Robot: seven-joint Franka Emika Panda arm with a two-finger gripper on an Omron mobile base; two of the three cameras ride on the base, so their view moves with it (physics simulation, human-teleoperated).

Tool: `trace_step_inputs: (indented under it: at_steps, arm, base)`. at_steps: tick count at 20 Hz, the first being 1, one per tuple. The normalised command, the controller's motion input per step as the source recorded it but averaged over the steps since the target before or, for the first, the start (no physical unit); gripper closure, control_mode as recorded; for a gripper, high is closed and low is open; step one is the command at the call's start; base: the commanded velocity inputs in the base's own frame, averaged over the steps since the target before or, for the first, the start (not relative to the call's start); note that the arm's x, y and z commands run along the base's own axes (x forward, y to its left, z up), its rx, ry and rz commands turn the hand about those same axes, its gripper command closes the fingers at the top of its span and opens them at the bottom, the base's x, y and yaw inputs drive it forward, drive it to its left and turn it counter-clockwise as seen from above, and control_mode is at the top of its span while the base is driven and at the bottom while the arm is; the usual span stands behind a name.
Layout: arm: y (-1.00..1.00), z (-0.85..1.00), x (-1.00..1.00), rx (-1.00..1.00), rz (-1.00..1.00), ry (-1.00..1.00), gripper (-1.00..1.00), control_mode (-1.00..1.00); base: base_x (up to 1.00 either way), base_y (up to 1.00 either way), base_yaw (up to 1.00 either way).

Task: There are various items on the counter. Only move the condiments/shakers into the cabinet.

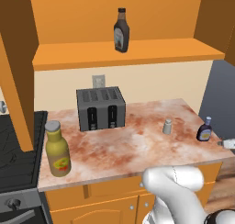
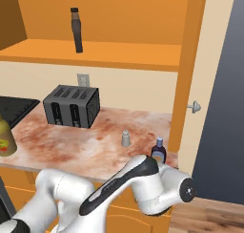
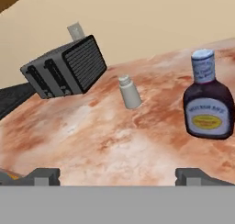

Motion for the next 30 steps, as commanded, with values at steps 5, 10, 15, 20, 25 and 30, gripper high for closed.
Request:
trace_step_inputs:
  at_steps: [5,10,15,20,25,30]
  arm:
    - [-0.67,0.00,0.22,0.17,0.29,-0.01,-1.00,-1.00]
    - [-0.31,-0.17,0.38,0.04,0.24,-0.10,-1.00,-1.00]
    - [-0.03,-0.35,0.24,0.00,0.28,-0.27,-1.00,-1.00]
    - [0.00,-0.29,0.14,0.02,0.24,-0.27,-1.00,-1.00]
    - [0.00,-0.01,0.06,0.00,0.02,-0.01,-1.00,-1.00]
    - [0.00,0.00,0.31,0.00,0.00,0.00,-1.00,-1.00]
  base:
    - [0.00,0.00,0.00]
    - [0.00,0.00,0.00]
    - [0.00,0.00,0.00]
    - [0.00,0.00,0.00]
    - [0.00,0.00,0.00]
    - [0.00,0.00,0.00]
